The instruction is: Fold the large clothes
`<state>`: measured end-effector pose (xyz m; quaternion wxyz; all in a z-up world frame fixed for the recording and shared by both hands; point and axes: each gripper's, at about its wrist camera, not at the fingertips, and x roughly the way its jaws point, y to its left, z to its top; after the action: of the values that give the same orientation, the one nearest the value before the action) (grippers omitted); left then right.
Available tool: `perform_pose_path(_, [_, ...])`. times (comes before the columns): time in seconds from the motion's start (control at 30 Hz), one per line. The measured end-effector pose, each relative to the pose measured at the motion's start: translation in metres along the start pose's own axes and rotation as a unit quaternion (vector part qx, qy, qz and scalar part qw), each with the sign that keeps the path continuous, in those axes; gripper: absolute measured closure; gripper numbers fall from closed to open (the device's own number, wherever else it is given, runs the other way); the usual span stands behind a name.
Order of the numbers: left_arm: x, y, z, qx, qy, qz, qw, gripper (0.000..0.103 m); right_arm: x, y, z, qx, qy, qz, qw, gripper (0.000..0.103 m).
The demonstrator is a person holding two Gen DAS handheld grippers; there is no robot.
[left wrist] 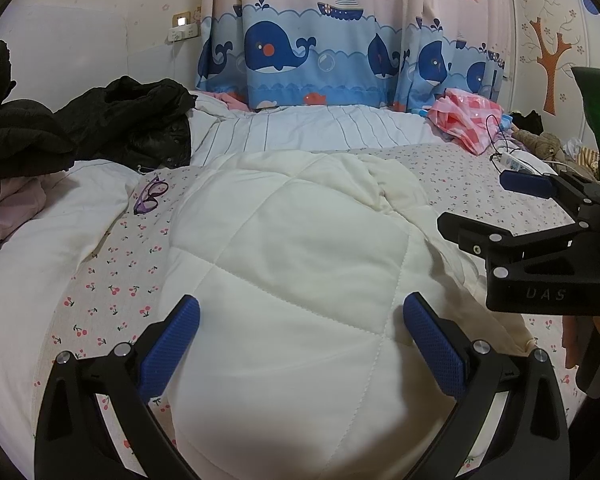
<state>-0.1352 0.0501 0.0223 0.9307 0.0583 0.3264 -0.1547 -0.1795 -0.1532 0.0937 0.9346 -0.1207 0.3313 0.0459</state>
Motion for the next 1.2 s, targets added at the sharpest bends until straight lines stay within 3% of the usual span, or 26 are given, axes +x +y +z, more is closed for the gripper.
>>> perform_pose_path(0.3, [0.0,0.0,0.001,0.001,0.004,-0.006,1.0,0.005,0.001,0.0,0.0,0.001,0.002,0.004,1.0,0.007])
perform_pose_path(0.43, [-0.001,0.015,0.009,-0.017,0.018,-0.038,0.999,0.005,0.012,-0.033,-0.001,0.081,0.042,0.057,0.994,0.007])
perform_pose_path(0.53, [-0.001,0.05,0.015,-0.078,0.035,-0.068,0.994,0.005,0.032,-0.075,-0.015,0.193,0.1,0.127,0.968,0.007])
perform_pose_path(0.6, [0.008,0.085,0.017,-0.157,0.069,-0.114,0.9786,0.005,0.049,-0.096,-0.031,0.265,0.143,0.172,0.938,0.007])
perform_pose_path(0.67, [0.019,0.104,0.017,-0.186,0.096,-0.138,0.9681,0.006,0.063,-0.106,-0.045,0.314,0.176,0.209,0.909,0.007])
perform_pose_path(0.73, [0.028,0.111,0.02,-0.177,0.114,-0.133,0.9686,0.006,0.071,-0.108,-0.053,0.339,0.197,0.228,0.891,0.007])
perform_pose_path(1.0, [0.062,0.115,0.016,-0.194,0.18,-0.184,0.9467,0.006,0.088,-0.107,-0.064,0.36,0.233,0.232,0.873,0.007])
perform_pose_path(1.1, [0.074,0.106,0.011,-0.191,0.199,-0.192,0.9418,0.005,0.103,-0.101,-0.08,0.399,0.261,0.295,0.828,0.007])
perform_pose_path(1.13, [0.073,0.107,0.011,-0.195,0.197,-0.197,0.9406,0.005,0.11,-0.096,-0.087,0.417,0.276,0.319,0.805,0.007])
perform_pose_path(1.2, [0.073,0.117,0.009,-0.226,0.196,-0.218,0.9289,0.005,0.114,-0.095,-0.092,0.437,0.275,0.337,0.788,0.007])
